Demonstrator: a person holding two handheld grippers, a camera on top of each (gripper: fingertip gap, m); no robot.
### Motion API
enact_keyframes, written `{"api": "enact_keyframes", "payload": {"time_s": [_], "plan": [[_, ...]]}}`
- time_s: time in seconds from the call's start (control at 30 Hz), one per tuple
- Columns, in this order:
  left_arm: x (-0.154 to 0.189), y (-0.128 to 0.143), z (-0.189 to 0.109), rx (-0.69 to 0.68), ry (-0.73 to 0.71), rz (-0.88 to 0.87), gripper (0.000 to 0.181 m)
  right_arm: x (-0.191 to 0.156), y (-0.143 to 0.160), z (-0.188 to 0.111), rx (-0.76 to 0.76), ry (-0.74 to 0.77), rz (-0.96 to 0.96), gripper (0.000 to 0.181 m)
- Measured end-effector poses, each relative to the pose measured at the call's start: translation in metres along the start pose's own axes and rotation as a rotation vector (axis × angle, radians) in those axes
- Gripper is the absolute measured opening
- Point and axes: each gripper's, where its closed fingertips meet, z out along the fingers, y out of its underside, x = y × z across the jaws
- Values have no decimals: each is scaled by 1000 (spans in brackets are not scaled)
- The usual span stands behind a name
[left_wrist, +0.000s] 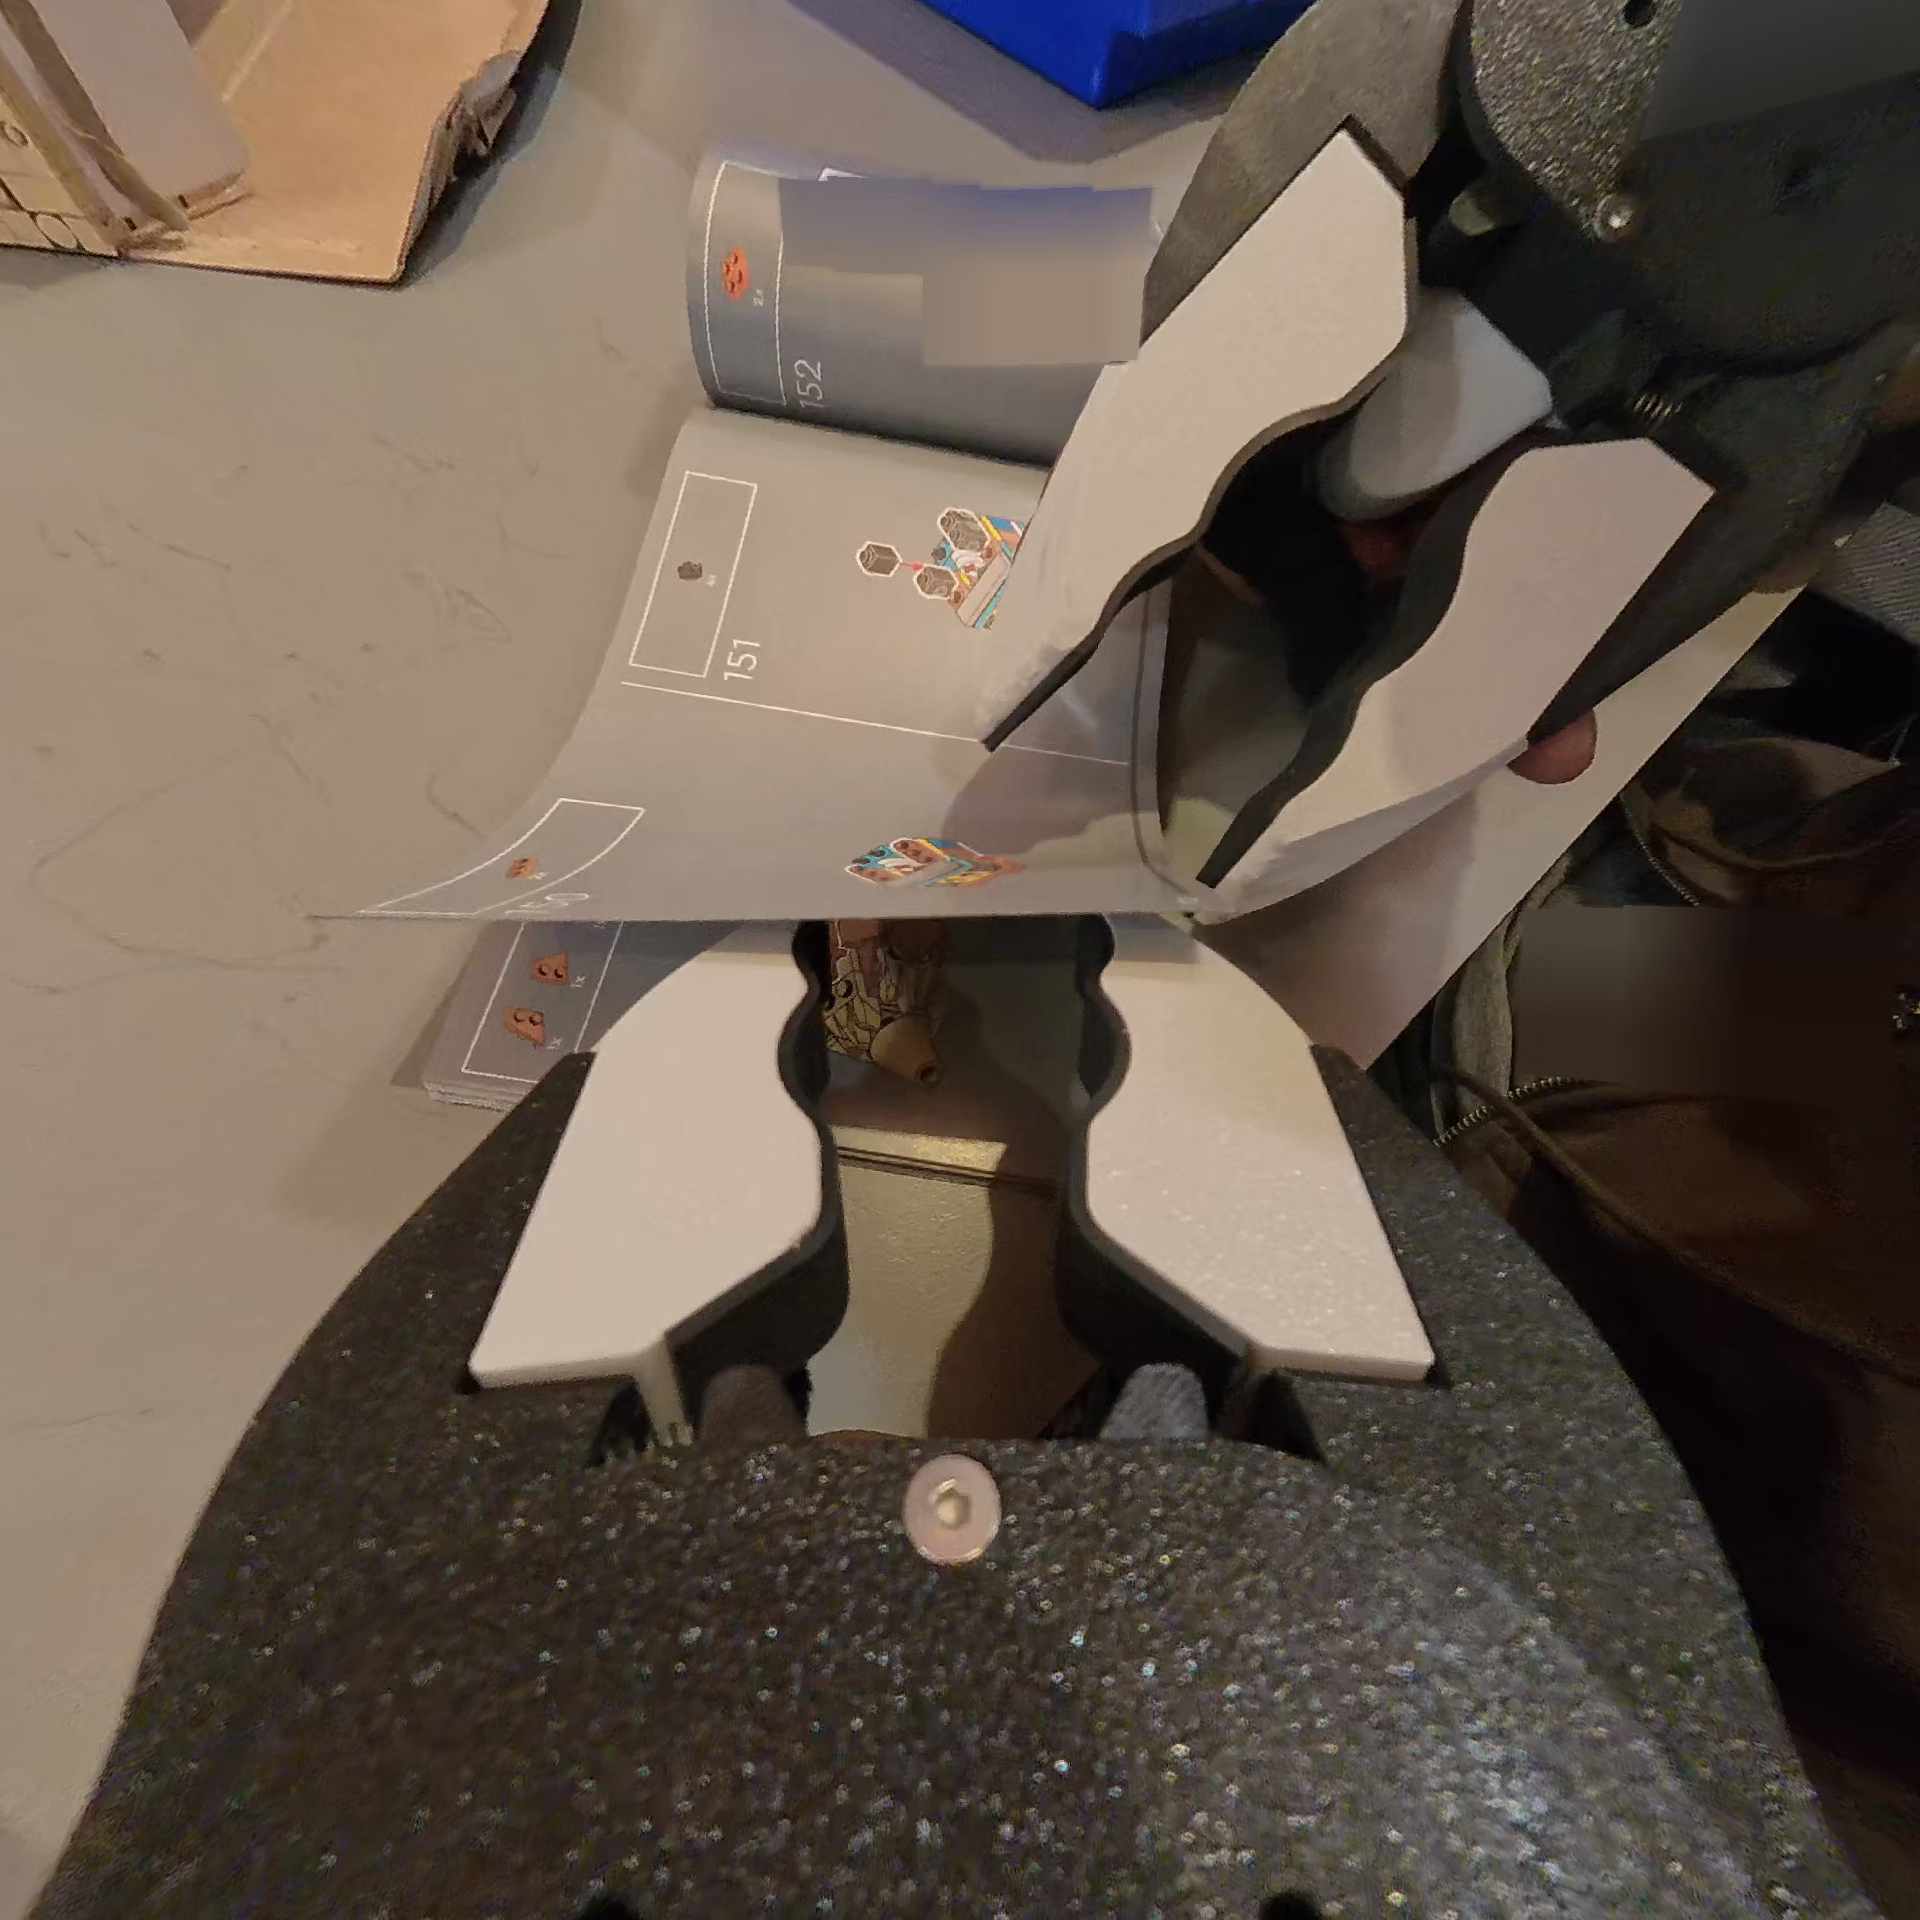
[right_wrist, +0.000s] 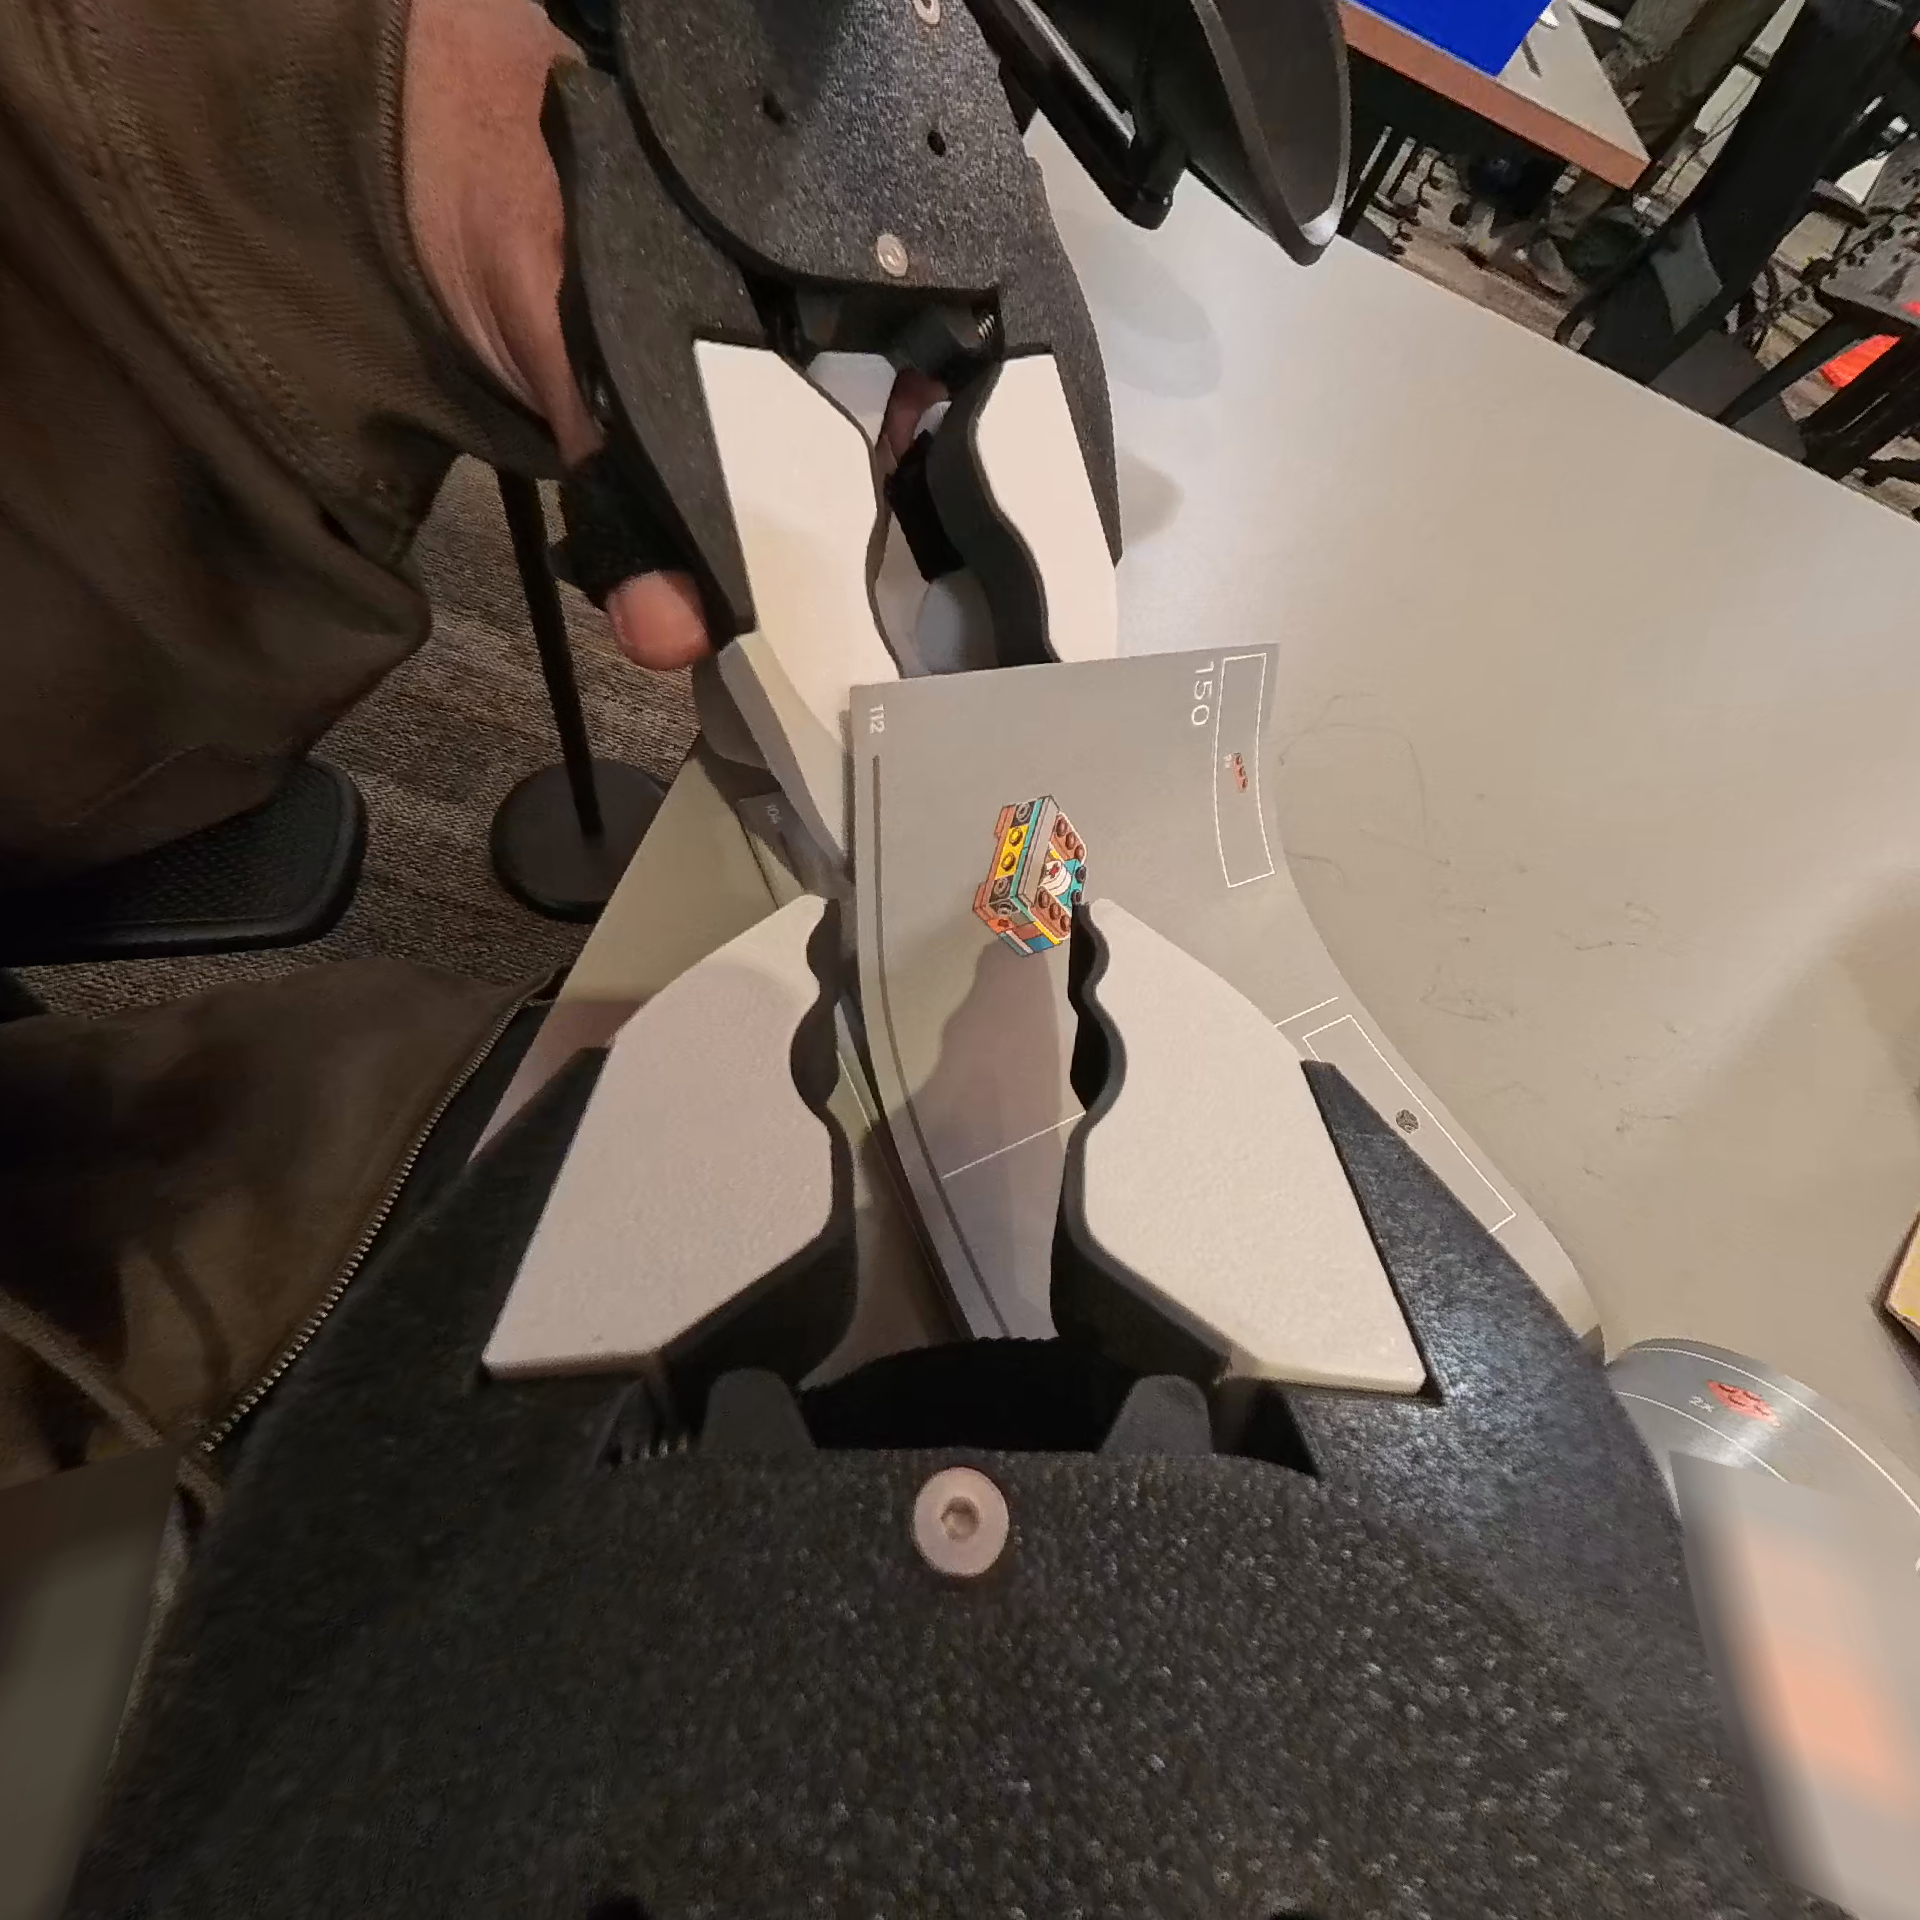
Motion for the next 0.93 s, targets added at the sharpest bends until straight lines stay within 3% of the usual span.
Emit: {"api": "enact_keyframes", "payload": {"time_s": [0.93], "plan": [[0, -16, -3, 77, -13, 2, 45, 16, -14, -14, 145, -29, 189, 48]]}}
